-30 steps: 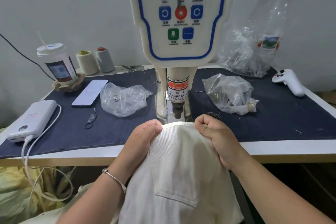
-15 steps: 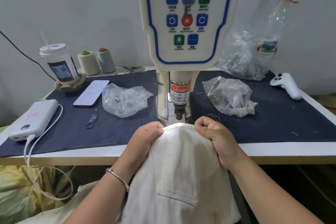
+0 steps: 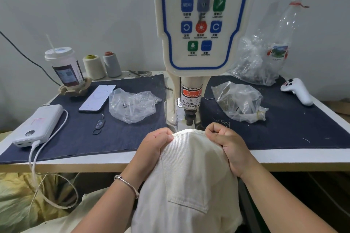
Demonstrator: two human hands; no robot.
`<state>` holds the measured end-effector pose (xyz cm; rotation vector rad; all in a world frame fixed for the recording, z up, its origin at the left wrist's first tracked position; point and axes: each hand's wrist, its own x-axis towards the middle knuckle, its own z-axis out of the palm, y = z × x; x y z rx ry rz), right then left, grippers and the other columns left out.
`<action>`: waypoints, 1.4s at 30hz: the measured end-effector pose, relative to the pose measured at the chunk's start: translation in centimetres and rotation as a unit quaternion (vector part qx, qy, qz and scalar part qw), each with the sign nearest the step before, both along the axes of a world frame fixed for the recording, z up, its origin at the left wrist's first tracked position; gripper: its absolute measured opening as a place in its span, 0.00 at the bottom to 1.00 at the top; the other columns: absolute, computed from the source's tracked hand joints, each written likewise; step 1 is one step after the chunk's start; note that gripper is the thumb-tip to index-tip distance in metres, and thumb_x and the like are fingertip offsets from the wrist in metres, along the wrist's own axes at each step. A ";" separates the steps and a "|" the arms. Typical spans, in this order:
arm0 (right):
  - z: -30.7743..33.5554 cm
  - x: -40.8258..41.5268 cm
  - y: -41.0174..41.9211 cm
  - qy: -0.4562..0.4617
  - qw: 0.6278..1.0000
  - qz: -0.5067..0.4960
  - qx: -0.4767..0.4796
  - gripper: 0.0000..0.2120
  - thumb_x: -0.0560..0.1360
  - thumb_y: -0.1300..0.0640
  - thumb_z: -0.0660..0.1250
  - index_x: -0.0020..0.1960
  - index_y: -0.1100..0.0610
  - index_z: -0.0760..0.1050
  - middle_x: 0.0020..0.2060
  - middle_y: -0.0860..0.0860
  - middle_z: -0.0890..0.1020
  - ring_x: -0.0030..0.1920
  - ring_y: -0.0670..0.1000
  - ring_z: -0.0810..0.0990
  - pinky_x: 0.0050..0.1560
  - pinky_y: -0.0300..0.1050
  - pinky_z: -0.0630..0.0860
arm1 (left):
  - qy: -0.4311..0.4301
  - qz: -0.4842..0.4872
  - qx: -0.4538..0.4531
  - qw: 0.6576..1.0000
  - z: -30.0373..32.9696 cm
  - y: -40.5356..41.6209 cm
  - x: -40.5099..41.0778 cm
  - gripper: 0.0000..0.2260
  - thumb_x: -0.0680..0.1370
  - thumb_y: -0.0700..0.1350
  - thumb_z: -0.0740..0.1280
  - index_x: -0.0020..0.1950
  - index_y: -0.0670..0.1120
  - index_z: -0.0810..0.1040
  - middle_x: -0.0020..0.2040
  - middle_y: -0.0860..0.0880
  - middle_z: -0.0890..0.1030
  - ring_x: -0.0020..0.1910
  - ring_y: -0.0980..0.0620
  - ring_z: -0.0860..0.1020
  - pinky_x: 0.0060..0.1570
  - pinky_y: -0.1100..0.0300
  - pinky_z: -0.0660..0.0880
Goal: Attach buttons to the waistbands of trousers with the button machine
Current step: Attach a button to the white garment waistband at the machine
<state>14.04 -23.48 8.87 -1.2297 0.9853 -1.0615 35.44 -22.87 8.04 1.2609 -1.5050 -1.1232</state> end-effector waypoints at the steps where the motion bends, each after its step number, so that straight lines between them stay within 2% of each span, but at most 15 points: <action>1: 0.0 0.0 0.0 0.000 1.000 0.000 0.001 0.13 0.78 0.62 0.63 0.34 0.54 0.72 0.29 0.47 0.73 0.30 0.43 0.70 0.33 0.33 0.70 | 0.001 0.000 0.000 1.000 0.0 0.0 0.0 0.09 0.71 0.49 0.61 0.31 0.51 0.70 0.30 0.56 0.69 0.31 0.59 0.65 0.37 0.58 0.61; 8: -0.3 -0.1 -0.1 -0.019 1.000 0.007 0.010 0.11 0.78 0.63 0.62 0.37 0.57 0.71 0.30 0.48 0.73 0.30 0.44 0.70 0.32 0.34 0.70 | 0.006 -0.005 0.003 1.000 -0.1 0.0 0.0 0.10 0.71 0.49 0.61 0.30 0.52 0.69 0.30 0.56 0.67 0.31 0.59 0.64 0.36 0.58 0.60; 13: -0.7 -0.3 -0.5 -0.021 0.999 0.018 0.024 0.13 0.78 0.61 0.63 0.35 0.53 0.73 0.30 0.48 0.73 0.31 0.44 0.70 0.33 0.36 0.70 | 0.020 -0.009 -0.002 1.000 -0.1 -0.1 -0.1 0.09 0.71 0.48 0.61 0.30 0.51 0.68 0.30 0.55 0.67 0.30 0.58 0.64 0.31 0.67 0.62; 18: -0.4 -0.1 -0.2 -0.014 1.000 0.007 0.010 0.15 0.78 0.63 0.62 0.34 0.52 0.73 0.29 0.48 0.72 0.30 0.43 0.69 0.31 0.34 0.68 | 0.014 -0.004 -0.009 1.000 0.2 0.1 -0.3 0.09 0.70 0.48 0.61 0.29 0.51 0.69 0.31 0.53 0.67 0.31 0.59 0.65 0.30 0.70 0.62; 24: 0.1 0.1 0.0 -0.024 1.000 0.003 0.016 0.13 0.78 0.64 0.62 0.35 0.56 0.71 0.29 0.48 0.72 0.30 0.43 0.69 0.32 0.33 0.69 | 0.008 0.010 -0.014 1.000 0.4 0.2 -0.4 0.09 0.70 0.48 0.61 0.29 0.51 0.69 0.30 0.54 0.67 0.31 0.58 0.65 0.30 0.68 0.62; 28: 0.9 0.2 0.5 -0.019 1.000 -0.011 0.020 0.11 0.78 0.64 0.61 0.37 0.58 0.70 0.31 0.49 0.72 0.33 0.45 0.69 0.36 0.37 0.68 | 0.029 0.022 -0.006 0.999 1.2 0.6 -0.8 0.08 0.69 0.47 0.61 0.30 0.49 0.69 0.30 0.53 0.66 0.31 0.57 0.64 0.31 0.66 0.61; 32: 2.3 -0.2 2.6 -0.097 0.995 0.016 0.018 0.09 0.75 0.62 0.64 0.36 0.57 0.71 0.30 0.49 0.73 0.30 0.45 0.72 0.32 0.35 0.71 | 0.091 0.004 -0.009 0.996 2.3 2.4 -0.8 0.06 0.68 0.44 0.63 0.30 0.47 0.70 0.29 0.50 0.67 0.29 0.56 0.64 0.28 0.67 0.62; 34: 3.0 -0.6 4.1 -0.150 0.987 0.056 0.029 0.07 0.74 0.61 0.65 0.37 0.57 0.71 0.30 0.51 0.73 0.30 0.46 0.72 0.31 0.36 0.71 | 0.105 -0.025 -0.015 0.994 3.4 3.6 -0.6 0.07 0.65 0.45 0.65 0.29 0.46 0.69 0.30 0.48 0.66 0.29 0.53 0.63 0.27 0.62 0.60; 36: 3.9 -1.0 5.4 -0.152 0.985 0.085 0.015 0.06 0.74 0.62 0.64 0.38 0.57 0.71 0.30 0.51 0.73 0.30 0.46 0.71 0.31 0.36 0.70 | 0.115 -0.044 -0.022 0.992 4.9 4.9 -0.5 0.10 0.62 0.48 0.65 0.28 0.45 0.67 0.30 0.43 0.62 0.30 0.47 0.60 0.29 0.54 0.55; 38: 5.3 -1.0 6.4 -0.130 0.987 0.098 -0.012 0.06 0.74 0.61 0.65 0.39 0.58 0.71 0.31 0.51 0.72 0.31 0.45 0.70 0.32 0.35 0.69 | 0.078 -0.074 -0.044 0.993 6.9 6.0 -0.3 0.11 0.62 0.51 0.63 0.26 0.45 0.67 0.29 0.42 0.62 0.30 0.45 0.59 0.30 0.52 0.55; 40: 6.9 -0.7 7.3 -0.119 0.987 0.108 -0.032 0.06 0.74 0.60 0.65 0.38 0.58 0.71 0.30 0.50 0.71 0.30 0.45 0.69 0.31 0.35 0.68 | 0.015 -0.115 -0.048 0.992 9.7 6.6 -0.6 0.13 0.62 0.53 0.61 0.27 0.43 0.70 0.29 0.45 0.68 0.31 0.48 0.65 0.34 0.58 0.65; 42: 8.3 -0.2 8.3 -0.106 0.987 0.115 -0.047 0.06 0.73 0.60 0.65 0.38 0.58 0.71 0.30 0.50 0.71 0.29 0.46 0.68 0.30 0.37 0.65 | -0.073 -0.134 0.004 0.988 12.4 7.2 -0.9 0.15 0.58 0.53 0.65 0.32 0.42 0.74 0.33 0.46 0.73 0.35 0.49 0.71 0.40 0.63 0.71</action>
